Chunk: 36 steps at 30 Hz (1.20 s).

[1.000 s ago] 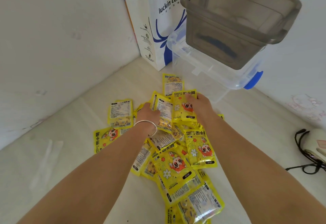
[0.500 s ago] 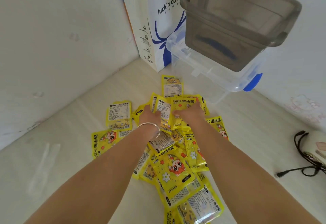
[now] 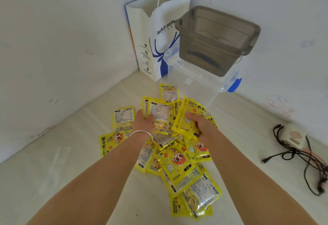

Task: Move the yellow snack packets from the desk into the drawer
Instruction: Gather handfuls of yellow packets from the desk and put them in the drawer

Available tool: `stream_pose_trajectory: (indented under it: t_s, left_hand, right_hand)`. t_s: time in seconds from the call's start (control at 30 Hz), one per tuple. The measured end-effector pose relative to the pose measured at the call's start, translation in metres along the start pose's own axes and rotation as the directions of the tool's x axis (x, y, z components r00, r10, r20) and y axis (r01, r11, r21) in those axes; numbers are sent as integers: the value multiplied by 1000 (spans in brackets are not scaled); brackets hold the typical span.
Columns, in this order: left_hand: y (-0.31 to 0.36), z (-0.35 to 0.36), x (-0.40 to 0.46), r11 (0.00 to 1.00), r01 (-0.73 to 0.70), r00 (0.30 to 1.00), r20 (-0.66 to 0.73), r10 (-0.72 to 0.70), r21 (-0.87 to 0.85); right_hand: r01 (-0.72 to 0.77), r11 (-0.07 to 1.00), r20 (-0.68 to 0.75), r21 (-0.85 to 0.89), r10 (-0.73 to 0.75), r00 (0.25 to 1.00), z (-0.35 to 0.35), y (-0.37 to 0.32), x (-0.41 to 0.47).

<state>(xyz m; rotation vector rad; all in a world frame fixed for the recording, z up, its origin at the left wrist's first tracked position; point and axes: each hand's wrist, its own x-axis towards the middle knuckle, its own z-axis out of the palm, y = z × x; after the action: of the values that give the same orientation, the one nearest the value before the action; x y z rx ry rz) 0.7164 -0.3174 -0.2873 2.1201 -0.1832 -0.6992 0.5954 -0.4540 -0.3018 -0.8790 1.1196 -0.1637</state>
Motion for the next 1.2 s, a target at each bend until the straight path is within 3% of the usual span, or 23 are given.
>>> stream_pose_trajectory:
  t_s: [0.13, 0.4, 0.8, 0.93, 1.2]
  left_hand:
    - [-4, -5, -26, 999, -54, 997, 59, 54, 6]
    - [-28, -23, -73, 985, -155, 963, 233, 135, 70]
    - [-38, -2, -129, 957, -276, 866, 454, 207, 90]
    - [-32, 33, -171, 918, -383, 772, 582, 255, 105]
    - [-45, 137, -312, 880, -475, 496, 820, 286, -20]
  right_hand:
    - [2, 989, 39, 151, -8, 999, -8, 20, -40]
    - [48, 994, -279, 95, -19, 960, -11, 89, -90]
    - [206, 861, -279, 464, -78, 957, -48, 143, -175]
    - [297, 794, -348, 531, -115, 930, -91, 161, -214]
    - [491, 629, -565, 603, -98, 819, -202, 237, -308]
